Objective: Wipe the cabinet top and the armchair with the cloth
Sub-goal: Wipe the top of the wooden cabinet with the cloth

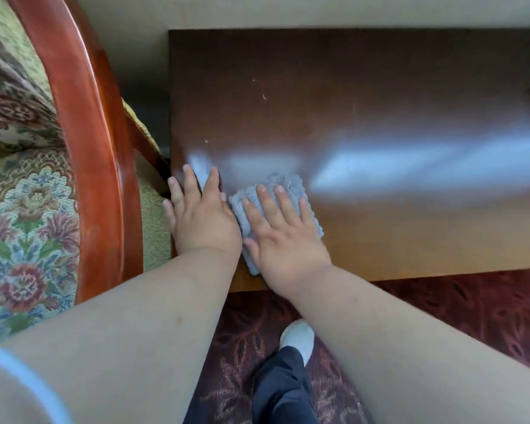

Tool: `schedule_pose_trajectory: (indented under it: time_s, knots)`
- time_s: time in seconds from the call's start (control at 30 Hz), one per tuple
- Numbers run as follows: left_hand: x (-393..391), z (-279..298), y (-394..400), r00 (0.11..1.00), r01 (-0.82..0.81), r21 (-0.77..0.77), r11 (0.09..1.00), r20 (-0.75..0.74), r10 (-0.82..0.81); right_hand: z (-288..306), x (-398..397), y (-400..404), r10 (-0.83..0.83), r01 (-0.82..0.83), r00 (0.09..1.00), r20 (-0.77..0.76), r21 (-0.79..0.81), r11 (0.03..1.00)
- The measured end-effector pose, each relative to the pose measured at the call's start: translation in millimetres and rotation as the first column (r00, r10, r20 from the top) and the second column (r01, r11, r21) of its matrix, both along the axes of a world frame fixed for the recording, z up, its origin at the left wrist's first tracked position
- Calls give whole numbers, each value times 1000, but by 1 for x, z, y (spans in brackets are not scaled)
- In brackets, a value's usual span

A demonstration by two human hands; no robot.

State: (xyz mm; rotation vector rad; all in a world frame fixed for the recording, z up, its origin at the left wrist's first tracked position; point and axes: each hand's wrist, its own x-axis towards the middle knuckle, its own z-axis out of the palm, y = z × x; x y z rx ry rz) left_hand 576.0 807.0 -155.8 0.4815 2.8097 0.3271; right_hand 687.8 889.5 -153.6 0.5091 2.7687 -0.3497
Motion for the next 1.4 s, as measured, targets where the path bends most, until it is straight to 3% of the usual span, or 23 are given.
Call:
schedule_pose_trajectory:
  time_s: [0.27, 0.33, 0.4, 0.5, 0.63, 0.8, 0.93, 1.03, 1.23, 1.4]
  knots:
    - [36, 16, -7, 987, 29, 11, 1000, 160, -30, -11, -102, 79, -393, 391, 919, 5, 101, 915]
    - [51, 18, -12, 982, 120, -85, 989, 156, -106, -8, -132, 70, -304, 304, 953, -6, 68, 950]
    - [54, 15, -21, 963, 246, -205, 947, 163, -215, -8, -162, 43, -80, 80, 996, -29, -11, 997]
    - [48, 17, -19, 928, 358, -266, 895, 202, -312, -4, -173, 18, 214, -215, 976, -50, -16, 977]
    - [48, 20, -19, 924, 371, -277, 886, 209, -321, -1, -132, 32, 335, -336, 941, -49, -19, 942]
    - [47, 17, -20, 913, 399, -306, 865, 217, -344, -1, -63, 77, -65, 64, 998, 19, 49, 997]
    - [45, 20, -20, 899, 431, -324, 842, 241, -367, -4, -18, 100, -389, 379, 920, 46, 139, 915]
    - [42, 24, -15, 888, 448, -344, 825, 277, -367, -1, 24, 70, -493, 485, 869, 36, 133, 864]
    - [40, 22, -15, 880, 455, -325, 829, 309, -362, -1, 38, -28, -314, 304, 944, 100, 103, 947]
    - [38, 22, -12, 884, 449, -338, 827, 307, -353, -4, 2, -6, -40, 38, 999, 20, 78, 996]
